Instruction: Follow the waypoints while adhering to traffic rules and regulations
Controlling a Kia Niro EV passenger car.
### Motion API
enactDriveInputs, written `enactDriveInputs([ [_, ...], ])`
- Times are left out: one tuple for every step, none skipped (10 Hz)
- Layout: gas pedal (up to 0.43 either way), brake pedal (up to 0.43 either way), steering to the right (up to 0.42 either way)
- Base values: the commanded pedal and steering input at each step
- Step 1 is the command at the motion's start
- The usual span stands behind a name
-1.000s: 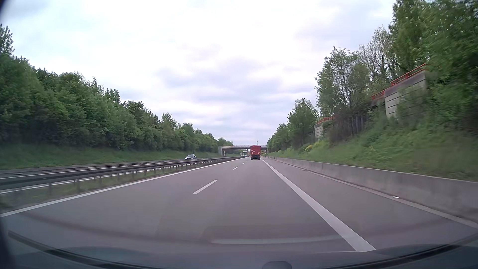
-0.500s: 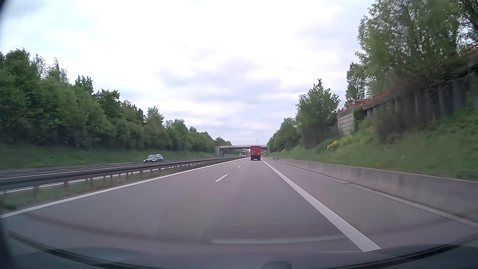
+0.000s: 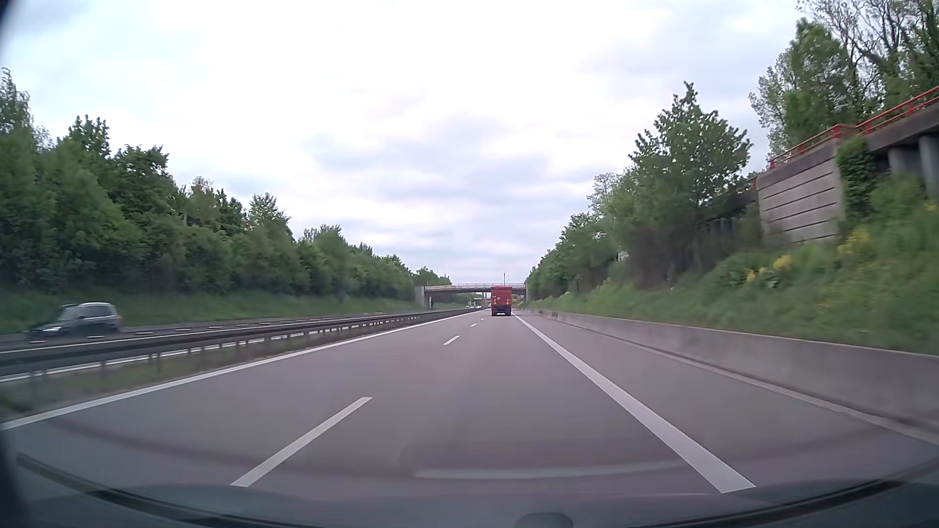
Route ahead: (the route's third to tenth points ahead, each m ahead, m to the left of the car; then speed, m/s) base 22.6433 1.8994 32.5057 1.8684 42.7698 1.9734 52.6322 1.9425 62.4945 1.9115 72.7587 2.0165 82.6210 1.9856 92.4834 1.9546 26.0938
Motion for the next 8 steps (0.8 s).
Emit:
enactDriveInputs([
  [0.157,0.0,0.0],
  [0.157,0.0,0.0],
  [0.169,0.0,0.0],
  [0.189,0.0,0.001],
  [0.189,0.0,0.001],
  [0.189,0.0,0.001],
  [0.189,0.0,0.001],
  [0.189,0.0,0.001],
])
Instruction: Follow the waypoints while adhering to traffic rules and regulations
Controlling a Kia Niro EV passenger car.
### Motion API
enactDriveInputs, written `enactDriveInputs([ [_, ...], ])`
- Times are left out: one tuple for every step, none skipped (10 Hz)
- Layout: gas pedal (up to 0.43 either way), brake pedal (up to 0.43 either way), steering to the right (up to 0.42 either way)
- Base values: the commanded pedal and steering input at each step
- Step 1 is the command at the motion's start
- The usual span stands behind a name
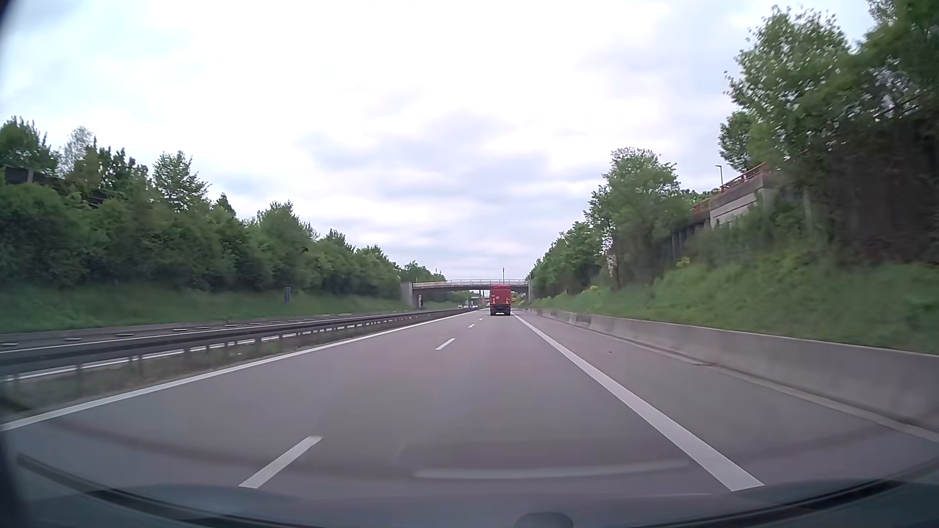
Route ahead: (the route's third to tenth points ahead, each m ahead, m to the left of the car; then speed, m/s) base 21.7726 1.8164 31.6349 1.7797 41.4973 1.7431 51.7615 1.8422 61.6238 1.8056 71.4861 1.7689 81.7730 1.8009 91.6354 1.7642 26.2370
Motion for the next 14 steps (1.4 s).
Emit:
enactDriveInputs([
  [0.189,0.0,0.001],
  [0.189,0.0,0.0],
  [0.189,0.0,0.0],
  [0.189,0.0,-0.001],
  [0.189,0.0,-0.001],
  [0.189,0.0,-0.001],
  [0.189,0.0,-0.001],
  [0.189,0.0,0.0],
  [0.189,0.0,0.0],
  [0.189,0.0,0.0],
  [0.189,0.0,0.0],
  [0.189,0.0,-0.001],
  [0.189,0.0,0.0],
  [0.189,0.0,0.0],
])
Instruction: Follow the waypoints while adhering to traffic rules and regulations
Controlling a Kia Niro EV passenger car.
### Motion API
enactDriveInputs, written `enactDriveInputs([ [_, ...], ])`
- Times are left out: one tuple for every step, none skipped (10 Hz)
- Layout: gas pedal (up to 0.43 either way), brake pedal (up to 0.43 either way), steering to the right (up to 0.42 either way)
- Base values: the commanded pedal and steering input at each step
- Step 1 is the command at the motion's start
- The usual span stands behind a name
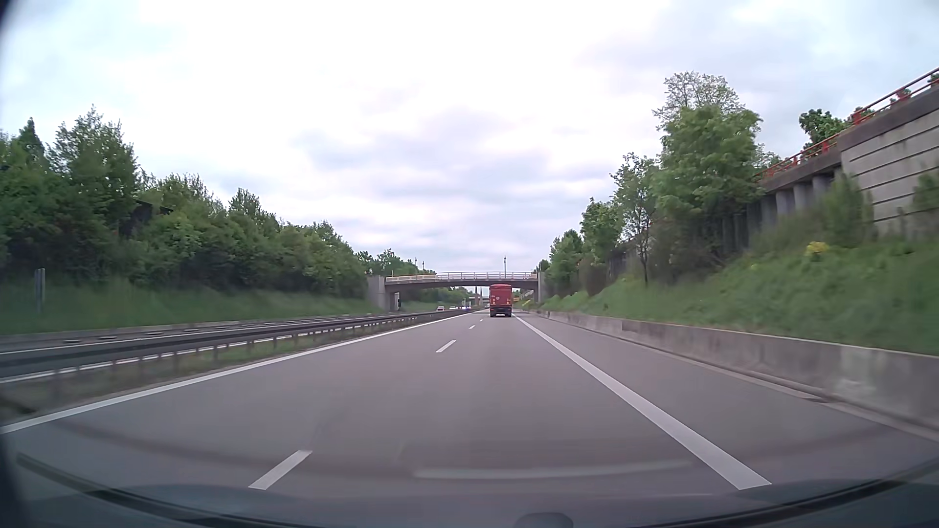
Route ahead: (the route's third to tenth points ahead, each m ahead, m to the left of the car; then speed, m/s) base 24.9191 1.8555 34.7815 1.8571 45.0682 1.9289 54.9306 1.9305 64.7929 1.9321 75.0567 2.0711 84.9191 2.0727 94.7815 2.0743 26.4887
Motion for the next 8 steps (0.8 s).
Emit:
enactDriveInputs([
  [0.189,0.0,0.0],
  [0.189,0.0,0.0],
  [0.189,0.0,0.0],
  [0.189,0.0,0.001],
  [0.189,0.0,0.0],
  [0.189,0.0,0.001],
  [0.189,0.0,0.0],
  [0.189,0.0,0.0],
])
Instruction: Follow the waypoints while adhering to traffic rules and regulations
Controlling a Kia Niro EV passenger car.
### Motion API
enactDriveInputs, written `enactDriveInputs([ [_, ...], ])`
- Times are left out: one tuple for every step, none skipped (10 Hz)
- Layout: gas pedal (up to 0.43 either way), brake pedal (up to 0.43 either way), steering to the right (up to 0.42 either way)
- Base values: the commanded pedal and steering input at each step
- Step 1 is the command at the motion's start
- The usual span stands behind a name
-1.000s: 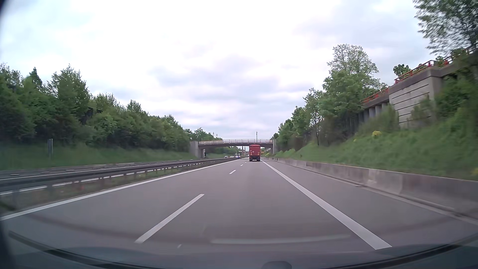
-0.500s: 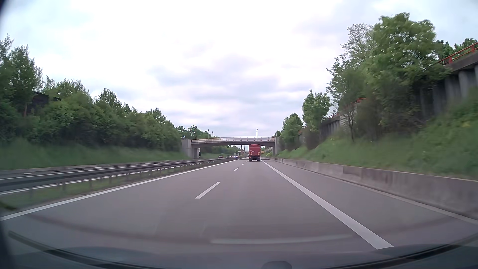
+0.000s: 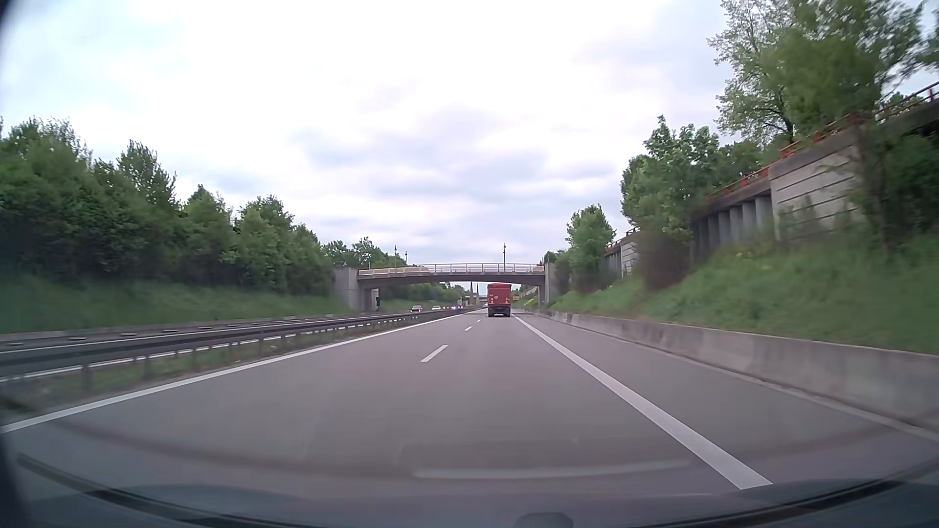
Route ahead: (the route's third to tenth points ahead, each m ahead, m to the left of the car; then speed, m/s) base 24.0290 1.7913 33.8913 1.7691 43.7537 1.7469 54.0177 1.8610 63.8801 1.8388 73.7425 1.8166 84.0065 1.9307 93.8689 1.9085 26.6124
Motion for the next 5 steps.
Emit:
enactDriveInputs([
  [0.189,0.0,0.0],
  [0.189,0.0,0.0],
  [0.177,0.0,0.0],
  [0.177,0.0,0.0],
  [0.177,0.0,0.0],
])
